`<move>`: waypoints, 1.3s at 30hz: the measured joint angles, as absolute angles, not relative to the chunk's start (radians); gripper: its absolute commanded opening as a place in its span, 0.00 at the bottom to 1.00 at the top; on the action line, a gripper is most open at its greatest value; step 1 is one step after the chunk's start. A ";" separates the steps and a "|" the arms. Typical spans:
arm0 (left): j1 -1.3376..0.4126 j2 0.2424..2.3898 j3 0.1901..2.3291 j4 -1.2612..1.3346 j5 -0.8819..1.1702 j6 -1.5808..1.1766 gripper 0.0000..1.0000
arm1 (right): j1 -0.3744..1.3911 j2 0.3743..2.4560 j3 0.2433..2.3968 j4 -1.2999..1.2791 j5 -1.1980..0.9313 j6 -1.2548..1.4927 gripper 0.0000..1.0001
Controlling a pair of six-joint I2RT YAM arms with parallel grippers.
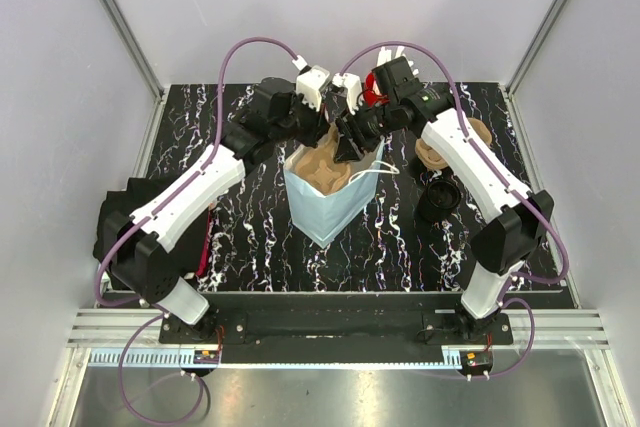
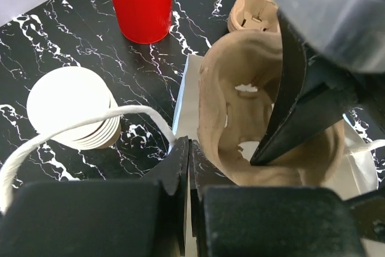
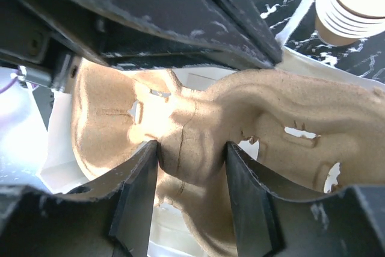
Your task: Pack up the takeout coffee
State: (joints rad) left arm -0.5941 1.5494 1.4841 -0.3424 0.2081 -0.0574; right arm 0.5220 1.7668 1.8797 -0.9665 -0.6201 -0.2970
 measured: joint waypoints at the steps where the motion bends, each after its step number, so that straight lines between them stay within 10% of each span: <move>1: -0.595 1.552 1.484 -0.342 0.208 -0.057 0.00 | 0.521 1.769 1.880 -0.968 -0.630 -0.294 0.52; 39: -0.595 1.659 1.589 -0.433 0.096 -0.087 0.00 | 0.538 1.814 1.776 -0.858 -0.486 -0.285 0.50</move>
State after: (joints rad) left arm -0.5945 1.6588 1.5894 -0.4328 0.0963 -0.0868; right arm 0.5381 1.8145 1.7760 -0.8577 -0.4858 -0.2852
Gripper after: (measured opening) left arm 0.002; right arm 0.504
